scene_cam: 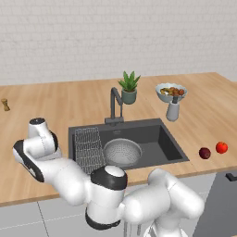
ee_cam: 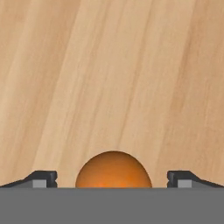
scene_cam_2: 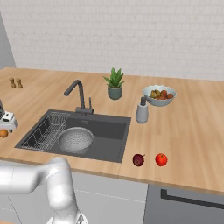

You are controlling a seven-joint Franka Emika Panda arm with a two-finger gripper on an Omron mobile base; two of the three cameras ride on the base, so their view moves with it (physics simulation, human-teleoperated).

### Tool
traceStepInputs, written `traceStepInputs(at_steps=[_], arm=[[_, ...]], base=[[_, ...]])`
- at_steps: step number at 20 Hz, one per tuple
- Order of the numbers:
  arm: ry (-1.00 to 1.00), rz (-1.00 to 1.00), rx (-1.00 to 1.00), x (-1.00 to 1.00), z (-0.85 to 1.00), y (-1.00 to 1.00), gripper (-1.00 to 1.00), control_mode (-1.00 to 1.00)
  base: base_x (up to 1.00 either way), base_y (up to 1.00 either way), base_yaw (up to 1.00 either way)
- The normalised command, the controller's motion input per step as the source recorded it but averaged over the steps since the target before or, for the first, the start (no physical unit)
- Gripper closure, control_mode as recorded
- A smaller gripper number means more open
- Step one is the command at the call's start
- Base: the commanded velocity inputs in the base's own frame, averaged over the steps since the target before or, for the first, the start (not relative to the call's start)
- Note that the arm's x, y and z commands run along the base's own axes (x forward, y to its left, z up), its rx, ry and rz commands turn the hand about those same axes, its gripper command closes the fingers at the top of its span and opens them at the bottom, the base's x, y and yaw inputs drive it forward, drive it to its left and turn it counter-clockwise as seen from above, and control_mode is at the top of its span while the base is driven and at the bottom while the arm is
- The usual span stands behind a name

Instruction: Put the colander in the sink, put the tangerine, apple, pear in the colander, and turn on the sink faucet and pour water over the colander.

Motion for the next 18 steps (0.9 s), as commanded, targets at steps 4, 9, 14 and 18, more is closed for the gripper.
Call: traceStepInputs(at_steps=[4,9,14,18], arm=[[0.01,0.00,0.00,0.00,-0.20,0.00,-1.00,-1.00],[0.00,0.00,0.00,-0.05,-0.06,0.00,-1.00,-1.00],[0.00,0.00,0.00,-0.30,-0.02,-0.02,-1.00,-1.00],[0.00,0.00,0.00,-0.08,-0.08,-0.06,-1.00,-1.00]], base=[[0.00,0.00,0.00],[0.00,0.00,0.00],[0.00,0.00,0.00],[0.00,0.00,0.00]])
